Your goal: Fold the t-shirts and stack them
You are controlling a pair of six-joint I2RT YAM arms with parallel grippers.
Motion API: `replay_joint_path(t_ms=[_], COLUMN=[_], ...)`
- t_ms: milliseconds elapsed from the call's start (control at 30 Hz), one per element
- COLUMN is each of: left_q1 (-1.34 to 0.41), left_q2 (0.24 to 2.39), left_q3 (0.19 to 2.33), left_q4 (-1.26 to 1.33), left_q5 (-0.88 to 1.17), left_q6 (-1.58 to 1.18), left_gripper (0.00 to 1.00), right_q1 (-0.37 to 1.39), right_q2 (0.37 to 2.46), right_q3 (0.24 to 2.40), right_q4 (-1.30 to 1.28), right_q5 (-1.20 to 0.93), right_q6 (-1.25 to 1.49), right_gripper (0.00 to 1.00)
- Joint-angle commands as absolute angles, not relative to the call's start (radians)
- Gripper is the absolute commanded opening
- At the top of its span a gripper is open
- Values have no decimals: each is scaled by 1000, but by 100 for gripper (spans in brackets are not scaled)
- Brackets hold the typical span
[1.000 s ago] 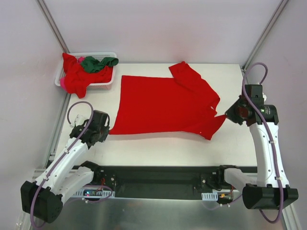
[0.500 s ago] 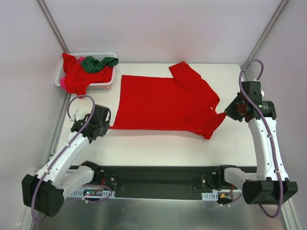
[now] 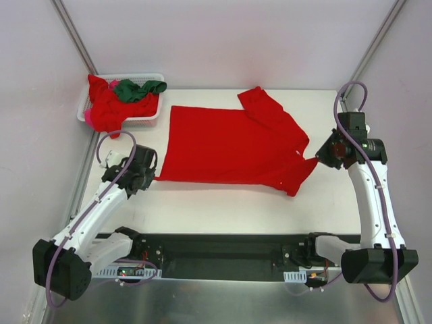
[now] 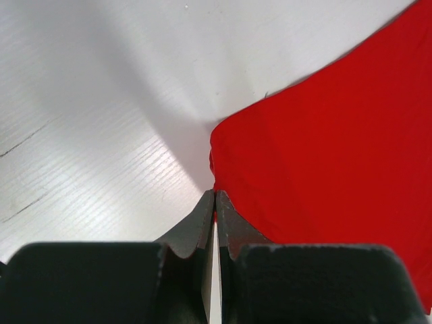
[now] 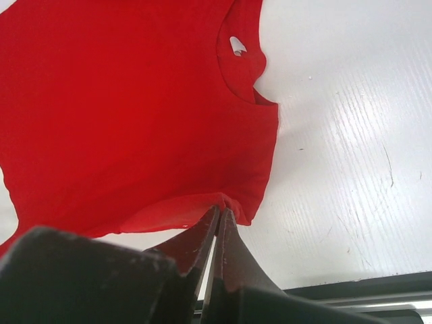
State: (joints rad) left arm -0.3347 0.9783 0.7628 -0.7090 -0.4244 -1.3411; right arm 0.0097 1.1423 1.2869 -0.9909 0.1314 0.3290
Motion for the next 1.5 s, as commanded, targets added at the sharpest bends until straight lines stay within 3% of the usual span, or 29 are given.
replay_joint_path(t_ms=[0, 1467], left_q1=[-339, -298], left_q2=[994, 1081], left_q3=[799, 877], left_q4=[-707, -649], left_q5=[-459, -460], left_q6=[-1318, -1232], left_gripper=[0, 0], right_q1=[2, -25], right_q2=[1144, 1175], right_q3=[1319, 1353], right_q4=[-974, -922], right_q5=[138, 163], right_q6=[299, 222], right_gripper=[1, 1])
